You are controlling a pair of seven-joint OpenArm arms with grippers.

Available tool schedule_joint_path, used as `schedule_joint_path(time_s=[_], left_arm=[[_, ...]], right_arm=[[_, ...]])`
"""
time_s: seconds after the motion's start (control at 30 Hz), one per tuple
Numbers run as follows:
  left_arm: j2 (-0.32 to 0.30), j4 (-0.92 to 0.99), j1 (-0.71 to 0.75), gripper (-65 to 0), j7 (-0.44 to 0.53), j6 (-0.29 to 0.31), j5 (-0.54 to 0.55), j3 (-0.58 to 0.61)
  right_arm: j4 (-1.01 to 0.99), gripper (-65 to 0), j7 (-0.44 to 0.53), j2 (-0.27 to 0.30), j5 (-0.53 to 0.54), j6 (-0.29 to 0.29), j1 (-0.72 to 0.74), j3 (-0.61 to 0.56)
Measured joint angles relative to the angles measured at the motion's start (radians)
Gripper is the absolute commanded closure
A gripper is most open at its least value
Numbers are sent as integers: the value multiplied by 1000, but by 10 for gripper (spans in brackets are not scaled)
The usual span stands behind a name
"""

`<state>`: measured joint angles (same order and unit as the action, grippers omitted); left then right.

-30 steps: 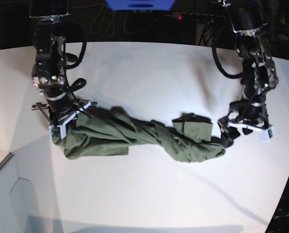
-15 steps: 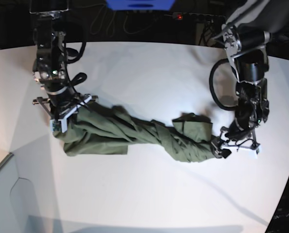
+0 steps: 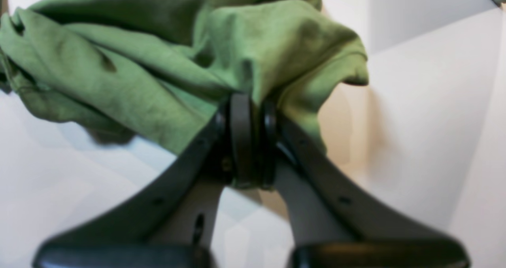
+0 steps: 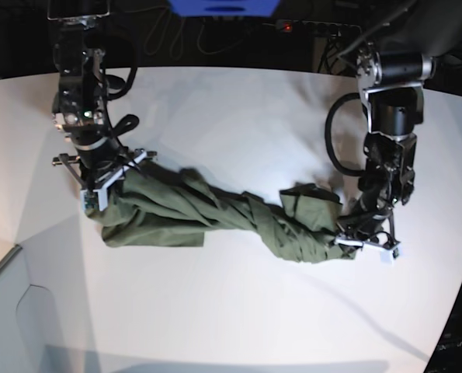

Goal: Layout the t-shirt on the table in an organized manner, then fold the t-shirt properly
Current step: 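Stretch the shirt lengthwise, left gripper pulling away from the right gripper, then lower the stretched shirt onto the table and release with the left gripper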

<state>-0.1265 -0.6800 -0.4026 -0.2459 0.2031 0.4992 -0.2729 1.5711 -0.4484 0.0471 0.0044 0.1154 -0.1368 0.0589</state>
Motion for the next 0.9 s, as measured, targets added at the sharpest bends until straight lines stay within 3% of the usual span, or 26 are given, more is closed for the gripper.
schedule_joint_path(time_s=[0.13, 0.4, 0.63, 0.9], left_arm=[[-4, -63, 40, -2, -15, -6, 2, -17], [-32, -582, 206, -2, -26, 0, 9, -74], [-39, -871, 208, -2, -165, 16, 6, -77], [-34, -871, 245, -2, -138, 11, 9, -76]], right_arm=[[0, 0, 0, 9, 0, 0, 0, -2], [59, 0, 0, 18, 3, 0, 12, 35], [141, 0, 4, 11, 3, 0, 55, 39], [204, 0, 3, 11, 1, 0, 79, 41]])
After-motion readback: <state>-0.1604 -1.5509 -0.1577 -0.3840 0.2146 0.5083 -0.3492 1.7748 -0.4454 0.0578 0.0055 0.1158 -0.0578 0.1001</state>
